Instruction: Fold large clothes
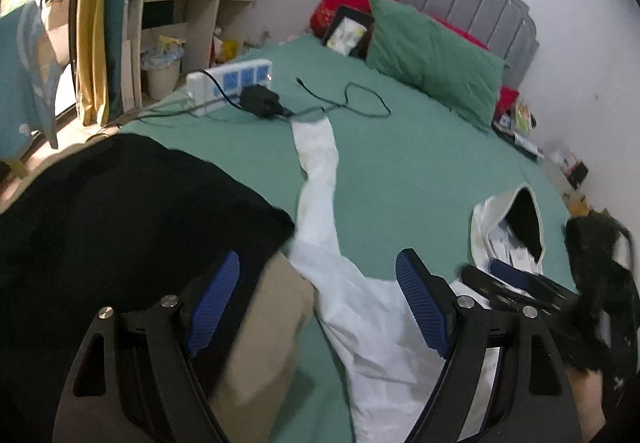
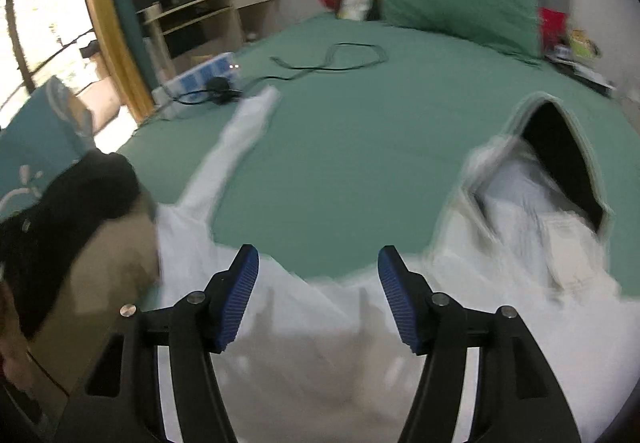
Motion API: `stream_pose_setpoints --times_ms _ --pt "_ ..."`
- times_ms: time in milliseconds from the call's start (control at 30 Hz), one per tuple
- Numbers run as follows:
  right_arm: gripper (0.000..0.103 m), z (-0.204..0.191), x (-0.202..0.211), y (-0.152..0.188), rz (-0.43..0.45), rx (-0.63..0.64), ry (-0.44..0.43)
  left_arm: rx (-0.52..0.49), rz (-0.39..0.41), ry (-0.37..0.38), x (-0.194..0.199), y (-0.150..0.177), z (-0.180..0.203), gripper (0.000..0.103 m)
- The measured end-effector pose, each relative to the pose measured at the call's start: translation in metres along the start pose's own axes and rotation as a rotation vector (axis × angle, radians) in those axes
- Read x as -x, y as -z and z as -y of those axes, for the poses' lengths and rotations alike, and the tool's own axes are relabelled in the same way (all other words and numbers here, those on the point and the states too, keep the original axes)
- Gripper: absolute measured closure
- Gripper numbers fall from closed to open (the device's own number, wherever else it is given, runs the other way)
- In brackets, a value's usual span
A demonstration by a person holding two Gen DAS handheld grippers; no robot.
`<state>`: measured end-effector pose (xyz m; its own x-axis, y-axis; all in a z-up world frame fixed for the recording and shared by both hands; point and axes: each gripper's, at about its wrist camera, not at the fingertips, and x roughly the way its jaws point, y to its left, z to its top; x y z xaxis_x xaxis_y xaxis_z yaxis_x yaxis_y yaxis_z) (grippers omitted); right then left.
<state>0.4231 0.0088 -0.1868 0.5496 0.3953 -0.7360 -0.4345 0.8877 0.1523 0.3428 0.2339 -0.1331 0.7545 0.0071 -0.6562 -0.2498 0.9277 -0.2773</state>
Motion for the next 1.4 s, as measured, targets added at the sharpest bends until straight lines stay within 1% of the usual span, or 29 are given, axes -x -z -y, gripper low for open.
stream_pose_setpoints --times_ms 33,67,167,267,333,400,433,467,500,600,700,800,900,933,1000,1067,1133,1200,1233,1267,1300,1333,1367,1400 --pt "0.040 -0.006 -0.017 -0.011 -0.014 -0.007 -0.052 0.011 0.006 -0.007 0.002 -0.003 -0.007 0.019" --pt "0.040 -0.012 -0.028 -0.018 -0.027 -0.013 -0.086 0.019 0.010 -0.008 0.002 -0.005 -0.012 0.019" --pt "0.040 -0.029 -0.074 -0.036 -0.059 -0.037 -0.157 0.051 0.017 -0.037 0.000 -0.011 -0.031 0.019" --pt "0.040 -0.043 -0.118 -0.049 -0.106 -0.104 -0.255 0.088 0.015 0.007 -0.002 -0.018 -0.044 0.019" --pt "0.040 -0.054 -0.146 -0.055 -0.147 -0.134 -0.299 0.082 0.021 0.009 -0.002 -0.020 -0.044 0.019" --pt "0.041 -0.064 -0.161 -0.057 -0.158 -0.133 -0.307 0.071 0.024 -0.006 -0.004 -0.021 -0.042 0.019" --pt "0.065 -0.071 -0.164 -0.059 -0.135 -0.100 -0.294 0.069 0.020 -0.011 -0.006 -0.021 -0.041 0.019" --pt "0.098 -0.075 -0.165 -0.060 -0.147 -0.071 -0.295 0.071 0.018 -0.014 -0.007 -0.022 -0.040 0.019" --pt "0.099 -0.079 -0.168 -0.060 -0.170 -0.049 -0.298 0.075 0.019 -0.017 -0.007 -0.022 -0.040 0.019" --pt "0.099 -0.074 -0.151 -0.059 -0.145 0.016 -0.253 0.075 0.016 -0.014 -0.006 -0.023 -0.036 0.019" --pt "0.099 -0.055 -0.110 -0.057 -0.083 0.082 -0.202 0.080 0.002 0.014 -0.005 -0.020 -0.030 0.019" --pt "0.099 -0.025 -0.059 -0.052 -0.023 0.138 -0.147 0.081 -0.013 0.038 -0.004 -0.016 -0.020 0.019" --pt "0.099 0.013 -0.006 -0.040 0.024 0.172 -0.123 0.032 -0.027 0.055 -0.004 -0.010 0.002 0.019" --pt "0.099 0.028 0.012 -0.032 0.034 0.189 -0.100 0.015 -0.036 0.068 -0.005 -0.007 0.010 0.019" --pt "0.099 0.053 0.035 -0.019 0.046 0.197 -0.088 -0.013 -0.070 0.098 -0.011 0.001 0.026 0.019" --pt "0.098 0.085 0.056 0.000 0.051 0.162 -0.102 -0.025 -0.121 0.135 -0.021 0.012 0.042 0.019" --pt "0.097 0.114 0.063 0.022 0.005 0.112 -0.063 -0.039 -0.194 0.196 -0.037 0.030 0.063 0.019" --pt "0.094 0.137 0.066 0.043 -0.043 0.073 -0.020 -0.068 -0.258 0.229 -0.053 0.047 0.081 0.019" --pt "0.087 0.152 0.069 0.057 -0.076 0.045 0.015 -0.087 -0.289 0.233 -0.061 0.057 0.091 0.019" --pt "0.077 0.162 0.072 0.066 -0.097 0.025 0.041 -0.106 -0.308 0.237 -0.066 0.065 0.098 0.019" --pt "0.071 0.172 0.076 0.074 -0.112 0.005 0.067 -0.124 -0.321 0.237 -0.070 0.074 0.105 0.019" --pt "0.060 0.181 0.081 0.081 -0.121 -0.017 0.095 -0.142 -0.331 0.227 -0.075 0.081 0.109 0.019" --pt "0.055 0.185 0.088 0.083 -0.114 -0.023 0.112 -0.152 -0.340 0.216 -0.078 0.086 0.112 0.019" --pt "0.053 0.186 0.093 0.083 -0.100 -0.021 0.134 -0.160 -0.348 0.210 -0.081 0.090 0.115 0.019"
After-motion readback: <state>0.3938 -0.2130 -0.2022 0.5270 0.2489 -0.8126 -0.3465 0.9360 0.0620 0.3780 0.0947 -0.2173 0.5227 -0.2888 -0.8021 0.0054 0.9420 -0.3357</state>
